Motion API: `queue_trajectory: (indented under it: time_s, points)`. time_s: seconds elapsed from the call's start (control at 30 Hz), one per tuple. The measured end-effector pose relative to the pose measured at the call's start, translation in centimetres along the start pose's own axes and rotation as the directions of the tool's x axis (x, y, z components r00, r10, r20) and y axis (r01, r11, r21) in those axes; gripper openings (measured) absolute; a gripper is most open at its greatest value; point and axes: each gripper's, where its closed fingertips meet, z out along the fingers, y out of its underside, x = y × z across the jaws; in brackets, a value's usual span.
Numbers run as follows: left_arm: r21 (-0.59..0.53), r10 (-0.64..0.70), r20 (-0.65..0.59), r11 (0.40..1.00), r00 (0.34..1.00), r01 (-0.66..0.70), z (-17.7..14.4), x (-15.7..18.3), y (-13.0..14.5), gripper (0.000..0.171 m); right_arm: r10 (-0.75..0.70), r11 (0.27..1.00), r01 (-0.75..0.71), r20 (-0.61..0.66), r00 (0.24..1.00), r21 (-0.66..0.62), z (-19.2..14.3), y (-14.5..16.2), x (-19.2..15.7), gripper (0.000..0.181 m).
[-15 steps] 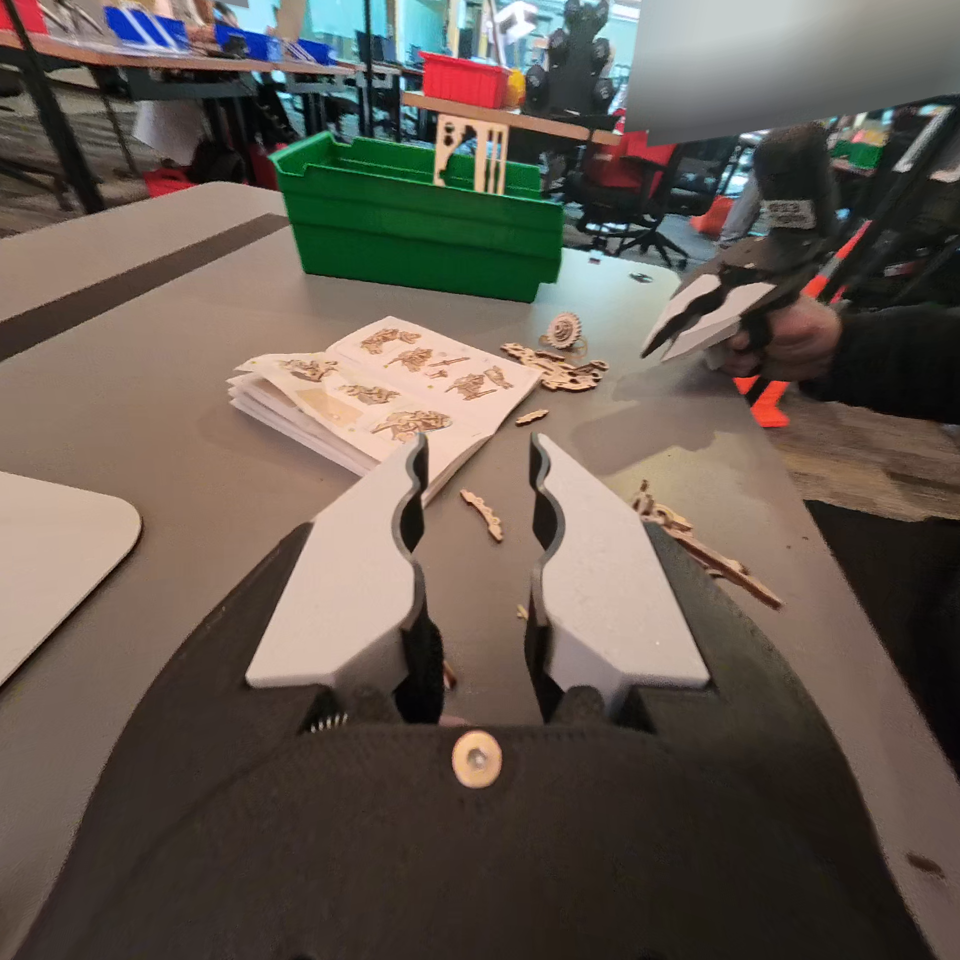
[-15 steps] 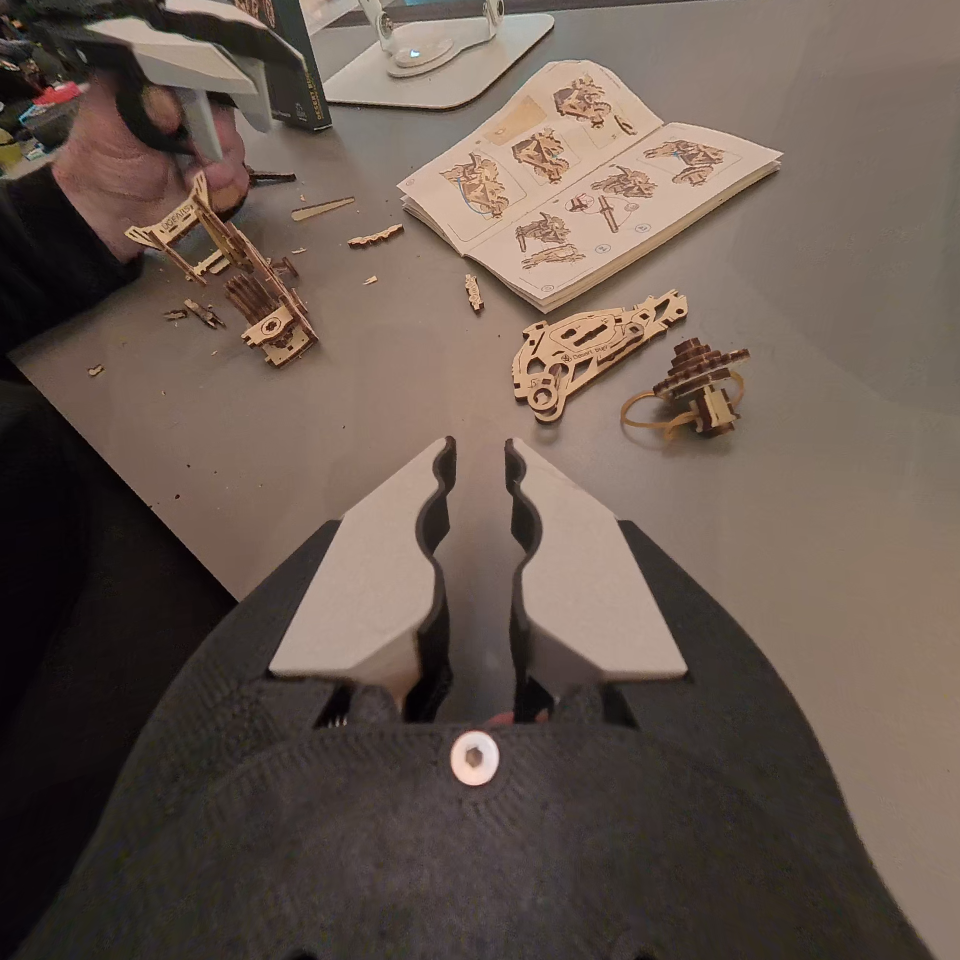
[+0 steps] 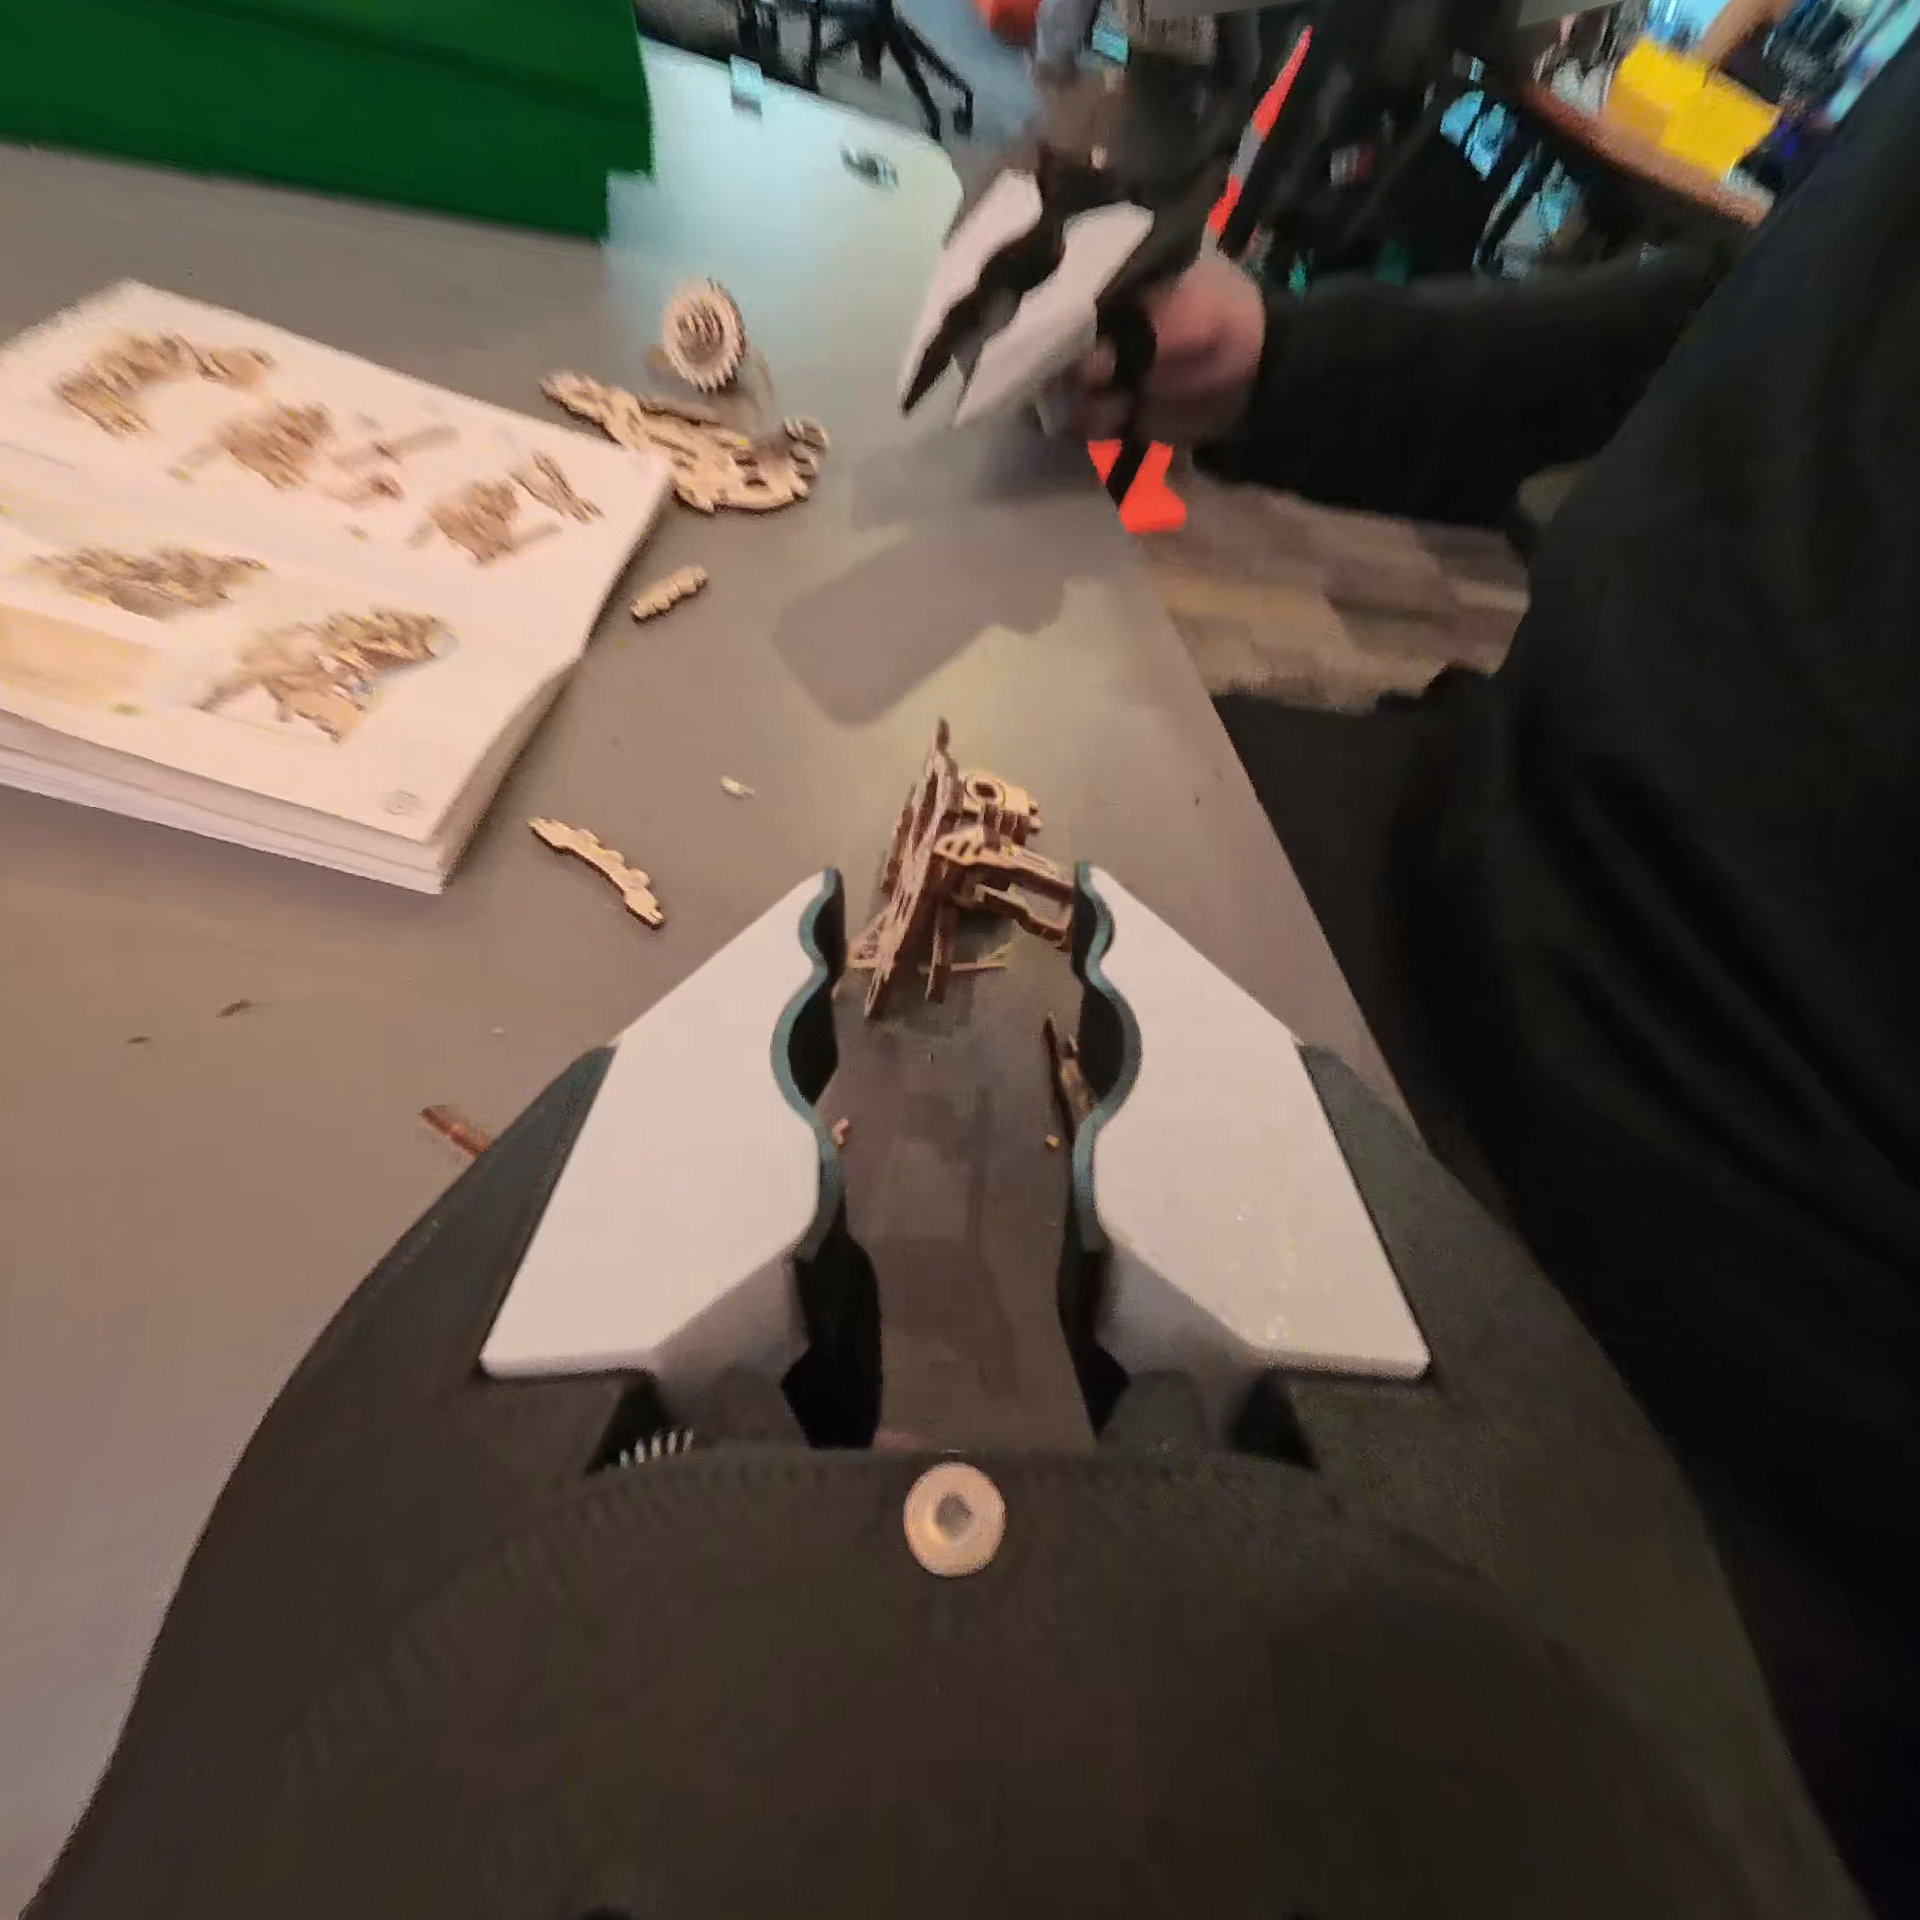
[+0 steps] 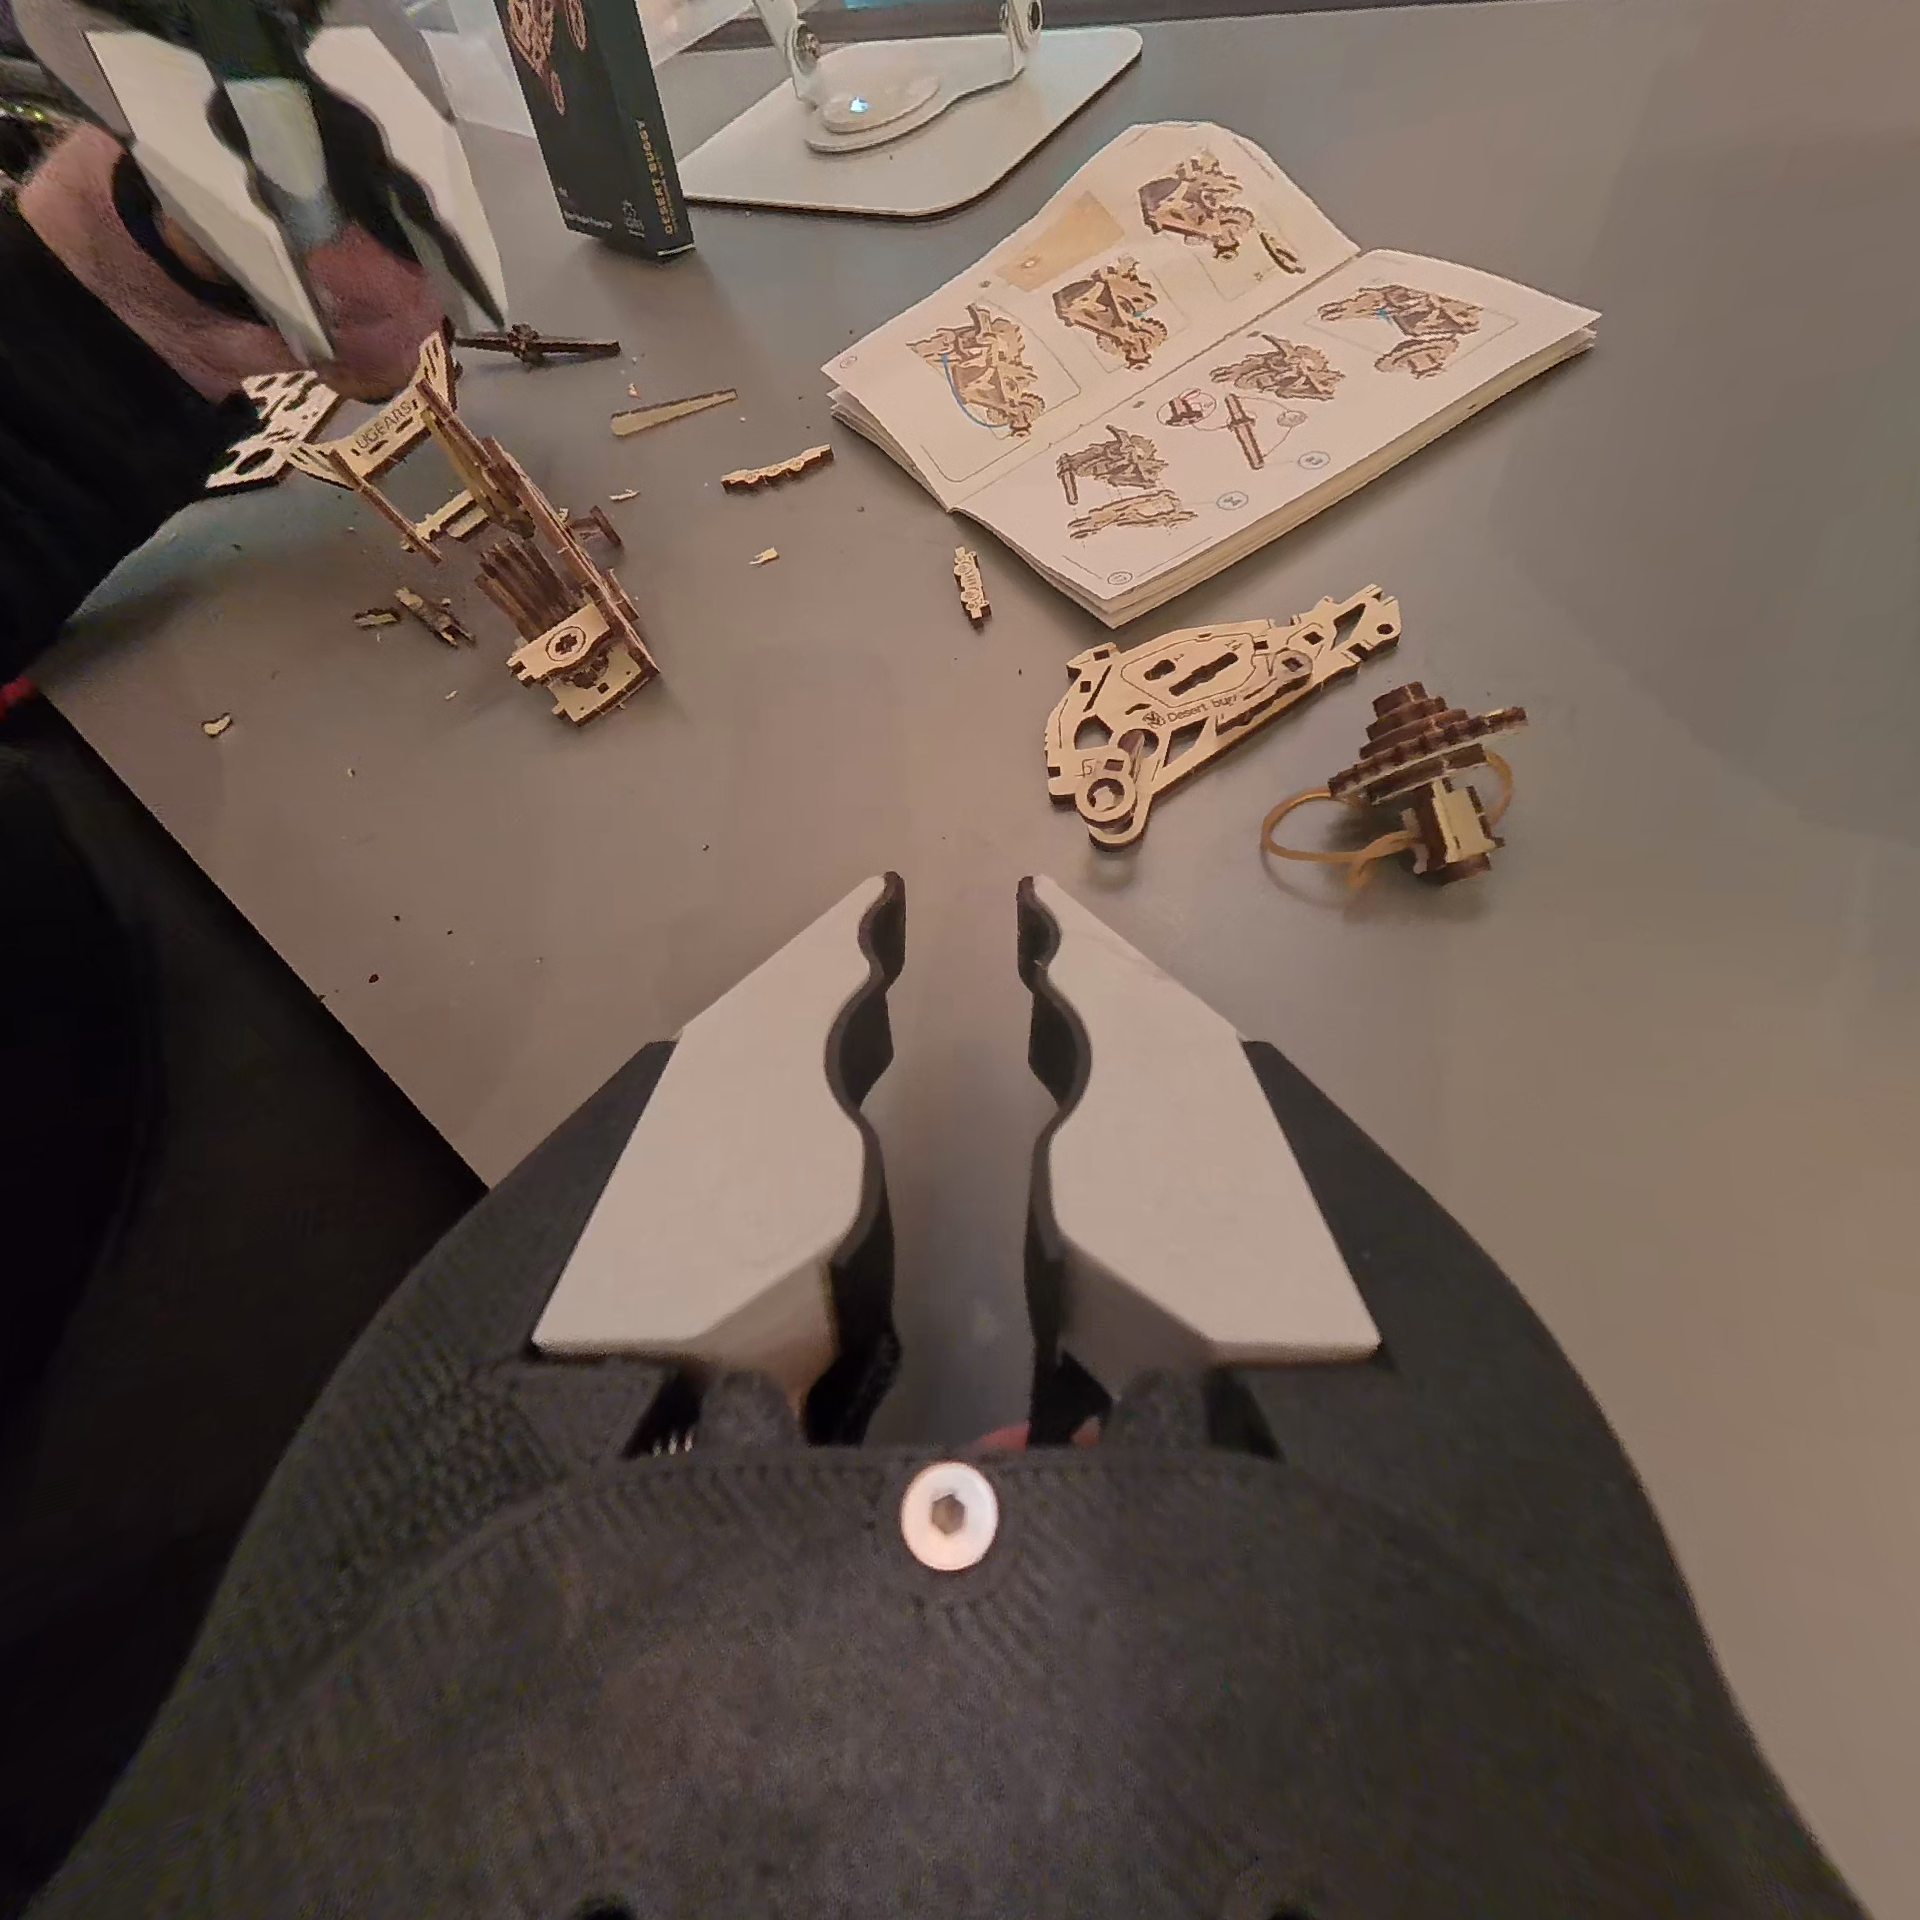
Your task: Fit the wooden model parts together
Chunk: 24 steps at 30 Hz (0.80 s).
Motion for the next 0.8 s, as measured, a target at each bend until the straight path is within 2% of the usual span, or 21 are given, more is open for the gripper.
queue_trajectory:
  time_s: [0.13,0.27,0.33,0.43,0.57,0.8]
  points:
    - [-0.046,0.004,-0.021,0.999,1.000,-0.005,1.5,0.5,0.7,0.027,-0.005,1.000,0.005,0.003,1.000,0.007,-0.1,-0.1,-0.1,0.018]
    - [-0.025,0.013,-0.021,1.000,1.000,-0.013,1.7,1.0,0.6,0.006,-0.009,1.000,0.009,0.008,1.000,0.012,-0.1,-0.1,-0.2,0.018]
    - [0.003,0.011,-0.015,1.000,1.000,-0.011,1.8,1.1,0.2,0.000,-0.011,1.000,0.011,0.011,1.000,0.013,-0.1,-0.1,-0.2,0.018]
    - [0.006,0.014,0.003,1.000,1.000,-0.014,2.3,1.3,0.1,0.000,-0.014,1.000,0.014,0.013,1.000,0.017,-0.2,-0.1,-0.3,0.018]
    - [0.037,-0.015,0.065,0.999,0.998,0.012,2.7,0.9,-0.4,0.024,-0.018,1.000,0.018,0.017,1.000,0.024,-0.2,-0.2,-0.3,0.018]
    - [0.109,-0.067,0.160,0.993,0.985,0.050,4.1,1.1,-1.3,0.041,-0.024,0.999,0.024,0.020,1.000,0.031,-0.3,-0.2,-0.4,0.019]
